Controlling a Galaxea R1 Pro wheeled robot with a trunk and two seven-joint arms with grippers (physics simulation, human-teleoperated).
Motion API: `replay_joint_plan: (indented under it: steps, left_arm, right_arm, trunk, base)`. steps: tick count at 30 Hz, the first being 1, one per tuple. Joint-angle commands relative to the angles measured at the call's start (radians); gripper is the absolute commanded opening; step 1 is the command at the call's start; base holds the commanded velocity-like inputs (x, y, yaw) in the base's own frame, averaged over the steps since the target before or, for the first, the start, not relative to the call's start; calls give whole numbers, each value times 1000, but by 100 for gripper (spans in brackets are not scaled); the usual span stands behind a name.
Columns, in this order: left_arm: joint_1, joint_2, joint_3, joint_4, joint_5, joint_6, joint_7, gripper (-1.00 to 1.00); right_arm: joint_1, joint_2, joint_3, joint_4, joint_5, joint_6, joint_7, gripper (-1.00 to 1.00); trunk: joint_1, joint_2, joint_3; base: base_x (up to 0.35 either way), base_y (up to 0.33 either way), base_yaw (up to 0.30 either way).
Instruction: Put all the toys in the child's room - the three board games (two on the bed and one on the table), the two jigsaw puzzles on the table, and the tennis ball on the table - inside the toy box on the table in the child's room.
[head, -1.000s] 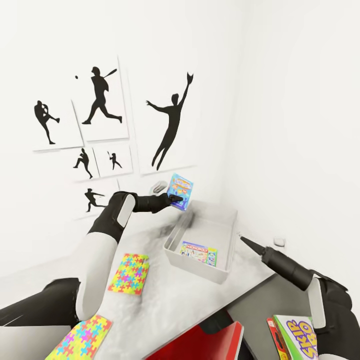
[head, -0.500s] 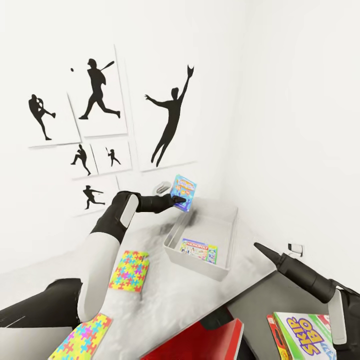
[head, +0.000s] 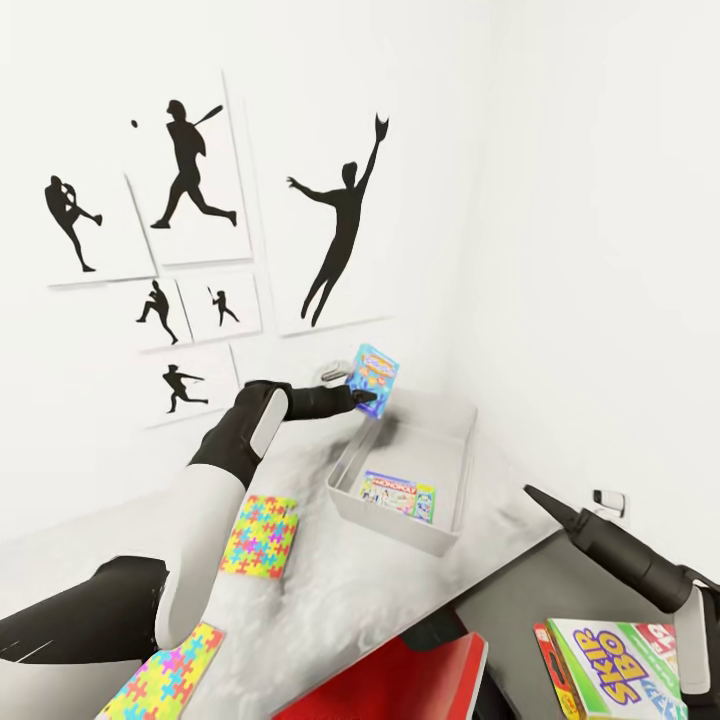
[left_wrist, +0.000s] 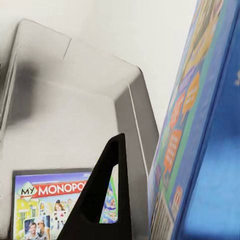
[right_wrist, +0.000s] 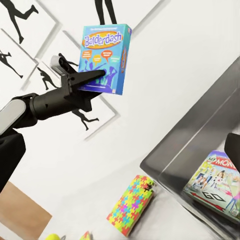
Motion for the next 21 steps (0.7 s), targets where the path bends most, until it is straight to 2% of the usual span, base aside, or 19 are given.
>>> replay_joint_plan:
  steps: [1,8,12,14,17,19,21]
  left_arm:
    - [-1,0,0,-1,5,3,1,-100]
    - [-1,0,-7,-17,17,-7,-1,-100]
    - [-1,0,-13,-20,60,-7,-6,-100]
    - [-1,0,-39,-21,87,-6,-7,-100]
    - [-1,0,-119,-21,131,-8,-8,-100]
    - [-1,0,-167,-21,172,-9,-6,-100]
    - [-1,0,-193,-21,222,-9,-2,-100]
  right_arm:
    - [-1,-1,-2,0,-1,8,3,100]
    - [-1,-2,-4,2,2,8,6,100]
    - [-1,-3,-5,3,2,7,7,100]
    - [-1,-5,-5,3,2,7,7,100]
    - [-1,-6,-5,3,2,6,7,100]
    - [-1,-6,-5,3,2,6,7,100]
    - [-1,-7,-5,3,2,6,7,100]
  trunk:
    - [0,-1,-3]
    - [0,-1,-15]
    - [0,-1,-21]
    - [0,-1,-25]
    - [0,-1,-30]
    - [0,-1,-33]
    - [0,-1,-36]
  base:
    - [0,0,0]
    - [0,0,0]
    - [0,0,0]
    - [0,0,0]
    - [0,0,0]
    - [0,0,0]
    - [0,0,0]
